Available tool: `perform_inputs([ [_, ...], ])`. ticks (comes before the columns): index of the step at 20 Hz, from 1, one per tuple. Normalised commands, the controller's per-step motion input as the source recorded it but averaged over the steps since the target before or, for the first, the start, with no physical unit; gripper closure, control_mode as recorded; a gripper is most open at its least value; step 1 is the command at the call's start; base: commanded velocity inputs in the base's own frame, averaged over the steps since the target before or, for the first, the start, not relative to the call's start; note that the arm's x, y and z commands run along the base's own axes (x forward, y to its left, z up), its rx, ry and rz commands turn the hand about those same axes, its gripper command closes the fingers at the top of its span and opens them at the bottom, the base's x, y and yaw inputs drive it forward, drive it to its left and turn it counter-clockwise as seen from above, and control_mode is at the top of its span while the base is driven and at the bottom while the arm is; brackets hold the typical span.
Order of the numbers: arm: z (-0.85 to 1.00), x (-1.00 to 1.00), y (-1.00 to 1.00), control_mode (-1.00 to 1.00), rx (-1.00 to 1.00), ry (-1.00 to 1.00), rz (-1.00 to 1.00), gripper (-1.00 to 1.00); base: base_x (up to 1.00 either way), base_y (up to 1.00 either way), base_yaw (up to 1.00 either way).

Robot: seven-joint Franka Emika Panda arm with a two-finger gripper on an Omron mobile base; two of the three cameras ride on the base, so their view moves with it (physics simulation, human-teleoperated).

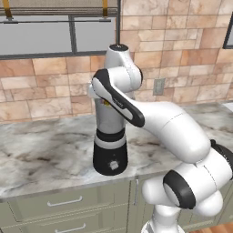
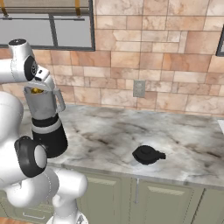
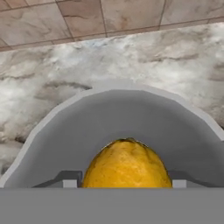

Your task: Grab the lemon and garlic from the fridge, place them in the blender, close the lid, and turn on the blender to create a marinade.

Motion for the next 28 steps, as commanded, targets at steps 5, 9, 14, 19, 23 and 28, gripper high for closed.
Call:
perform_inputs([
  [5,-0.09,0.0,0.0,-1.0,0.0,0.01,0.01,-1.0,0.0,0.0,0.0],
  [9,0.0,-0.01,0.0,-1.0,0.0,0.0,0.03,-1.0,0.0,0.0,0.0],
  [14,0.57,-0.38,-0.05,-1.0,0.0,-0.06,0.0,-1.0,0.0,0.0,0.0],
  [19,0.56,-0.73,-0.35,-1.0,0.01,-0.15,0.0,-1.0,0.0,0.0,0.0],
  [23,-0.03,-0.81,-0.69,-1.0,0.09,0.0,0.0,-1.0,0.0,0.0,0.0],
  [28,-0.38,-0.77,-0.71,-1.0,0.02,0.0,0.0,-1.0,0.0,0.0,0.0],
])
